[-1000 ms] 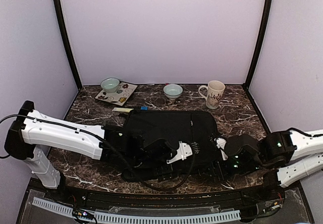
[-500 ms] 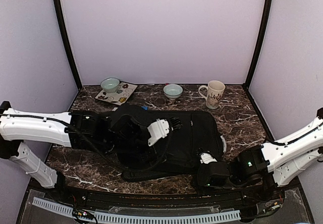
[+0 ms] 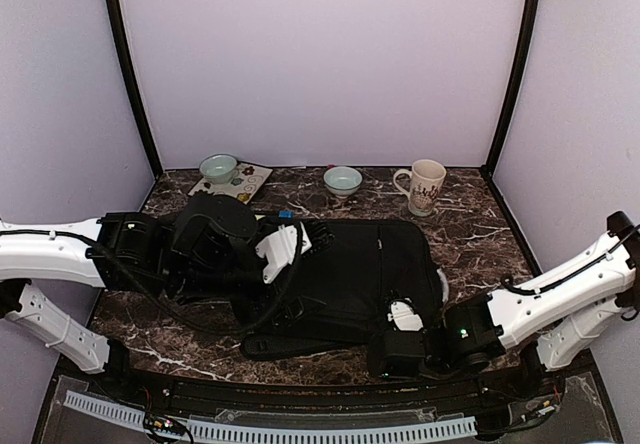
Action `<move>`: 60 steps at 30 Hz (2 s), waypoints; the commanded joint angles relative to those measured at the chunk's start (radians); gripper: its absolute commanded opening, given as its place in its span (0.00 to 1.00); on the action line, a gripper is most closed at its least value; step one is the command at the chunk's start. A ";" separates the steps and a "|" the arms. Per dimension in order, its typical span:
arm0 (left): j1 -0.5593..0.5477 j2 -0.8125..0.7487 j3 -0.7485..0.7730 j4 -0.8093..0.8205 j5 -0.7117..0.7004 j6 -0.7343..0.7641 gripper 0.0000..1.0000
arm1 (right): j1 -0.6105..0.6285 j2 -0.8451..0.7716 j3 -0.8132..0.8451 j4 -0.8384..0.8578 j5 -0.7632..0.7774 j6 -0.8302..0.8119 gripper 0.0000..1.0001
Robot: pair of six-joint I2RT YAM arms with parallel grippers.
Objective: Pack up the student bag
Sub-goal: Pick up the largest pocket of the bag from the student bag.
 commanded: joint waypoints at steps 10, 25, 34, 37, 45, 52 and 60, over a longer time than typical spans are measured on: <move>-0.001 0.007 0.015 0.001 0.047 0.049 0.93 | 0.023 -0.093 0.013 -0.066 -0.059 0.039 0.64; 0.001 0.073 0.068 0.006 0.081 0.086 0.93 | -0.080 -0.075 -0.065 0.089 -0.065 -0.076 0.71; 0.000 0.084 0.076 -0.003 0.088 0.086 0.93 | -0.106 0.004 -0.049 0.132 -0.015 -0.126 0.57; 0.000 0.087 0.074 -0.005 0.088 0.083 0.93 | -0.107 0.013 -0.036 0.110 0.004 -0.131 0.51; 0.000 0.102 0.076 0.002 0.095 0.070 0.93 | -0.107 0.017 -0.002 0.042 0.056 -0.147 0.40; 0.002 0.114 0.076 -0.010 0.103 0.084 0.93 | -0.103 0.009 -0.020 0.090 0.097 -0.206 0.23; 0.007 0.147 0.088 -0.115 0.099 0.109 0.99 | -0.083 -0.018 -0.053 0.186 0.134 -0.278 0.00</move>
